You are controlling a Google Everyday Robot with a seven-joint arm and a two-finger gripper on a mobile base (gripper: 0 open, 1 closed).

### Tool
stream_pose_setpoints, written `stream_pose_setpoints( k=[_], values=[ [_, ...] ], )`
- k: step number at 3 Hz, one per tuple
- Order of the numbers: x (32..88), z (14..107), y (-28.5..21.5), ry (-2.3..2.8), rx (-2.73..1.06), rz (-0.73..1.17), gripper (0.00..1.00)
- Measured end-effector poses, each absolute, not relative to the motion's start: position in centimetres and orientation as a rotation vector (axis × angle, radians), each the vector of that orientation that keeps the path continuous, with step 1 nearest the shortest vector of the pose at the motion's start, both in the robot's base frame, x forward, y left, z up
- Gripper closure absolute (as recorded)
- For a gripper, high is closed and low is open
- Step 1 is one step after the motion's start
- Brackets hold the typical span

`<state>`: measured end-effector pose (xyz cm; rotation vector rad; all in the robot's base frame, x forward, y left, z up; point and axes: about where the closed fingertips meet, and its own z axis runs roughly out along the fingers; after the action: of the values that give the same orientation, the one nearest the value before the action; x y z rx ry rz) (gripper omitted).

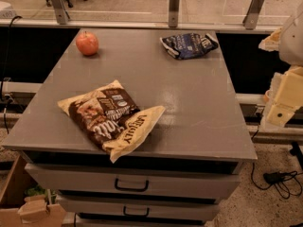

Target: Pick apple

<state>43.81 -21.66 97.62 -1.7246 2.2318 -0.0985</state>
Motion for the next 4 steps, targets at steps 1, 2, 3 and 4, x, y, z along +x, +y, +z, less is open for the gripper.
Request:
stream_pose_setpoints(
  k=[1,2,3,4],
  values=[
    [43.8,97.6,-21.7,2.232,-1.724,-0.099,0.00],
    [46.6,97.2,-19.0,2.145,-1.740,-0.034,0.00],
    [52.1,97.3,-13.3,1.985,-1.771,0.027,0.00],
    [56.9,99.3,-6.1,1.801,-1.790,0.051,0.00]
  ],
)
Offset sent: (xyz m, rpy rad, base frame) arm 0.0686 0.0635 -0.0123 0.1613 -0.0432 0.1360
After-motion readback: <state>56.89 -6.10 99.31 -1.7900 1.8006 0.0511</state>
